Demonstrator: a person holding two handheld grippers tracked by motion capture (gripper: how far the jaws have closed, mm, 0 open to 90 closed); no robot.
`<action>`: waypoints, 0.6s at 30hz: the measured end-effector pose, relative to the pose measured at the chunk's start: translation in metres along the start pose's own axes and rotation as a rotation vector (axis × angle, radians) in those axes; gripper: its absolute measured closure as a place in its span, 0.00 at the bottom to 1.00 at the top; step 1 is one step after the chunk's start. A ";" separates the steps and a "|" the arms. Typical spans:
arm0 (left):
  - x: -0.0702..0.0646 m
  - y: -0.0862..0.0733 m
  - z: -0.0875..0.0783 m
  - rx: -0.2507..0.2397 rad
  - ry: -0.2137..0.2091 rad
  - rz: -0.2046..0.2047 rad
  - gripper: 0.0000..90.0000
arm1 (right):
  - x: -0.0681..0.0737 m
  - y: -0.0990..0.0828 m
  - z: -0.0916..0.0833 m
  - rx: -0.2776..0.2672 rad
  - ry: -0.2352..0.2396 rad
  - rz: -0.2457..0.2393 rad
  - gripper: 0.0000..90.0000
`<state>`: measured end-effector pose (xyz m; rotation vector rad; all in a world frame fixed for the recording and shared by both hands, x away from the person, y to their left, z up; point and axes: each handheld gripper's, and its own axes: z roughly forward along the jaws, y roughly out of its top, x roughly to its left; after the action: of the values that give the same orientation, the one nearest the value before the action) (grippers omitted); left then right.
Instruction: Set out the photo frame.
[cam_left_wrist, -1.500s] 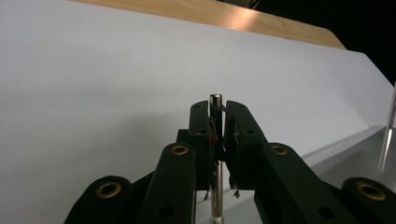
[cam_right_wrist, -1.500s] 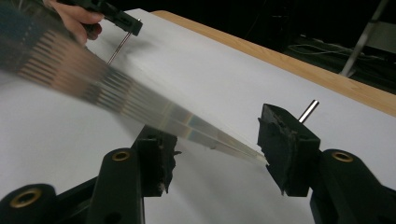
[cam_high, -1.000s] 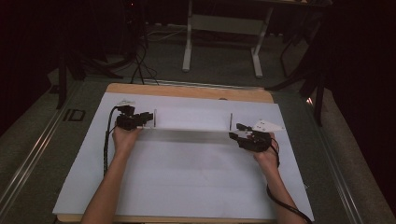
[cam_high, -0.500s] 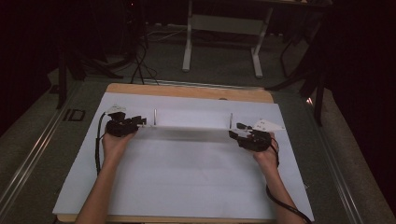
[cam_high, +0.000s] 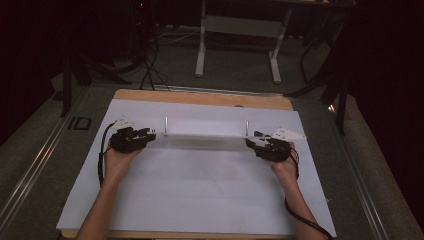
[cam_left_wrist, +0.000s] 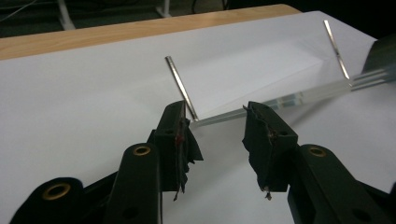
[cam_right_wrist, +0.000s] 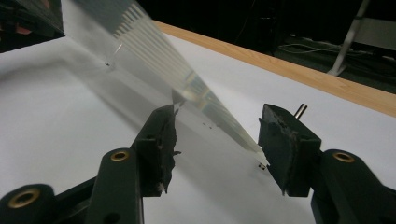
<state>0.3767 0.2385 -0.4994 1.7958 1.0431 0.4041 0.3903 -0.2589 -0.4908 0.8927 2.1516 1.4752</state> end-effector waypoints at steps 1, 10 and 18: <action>0.000 0.000 -0.001 -0.006 -0.008 -0.002 0.66 | 0.000 0.000 0.000 0.000 0.000 0.001 0.51; -0.004 -0.001 -0.010 -0.044 -0.041 0.037 0.63 | -0.001 0.001 0.001 -0.006 -0.004 0.011 0.51; -0.016 0.002 -0.005 -0.054 -0.041 0.095 0.55 | -0.002 0.002 0.002 -0.010 -0.008 0.017 0.51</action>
<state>0.3655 0.2283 -0.4925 1.8024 0.9122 0.4472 0.3936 -0.2583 -0.4894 0.9140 2.1341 1.4863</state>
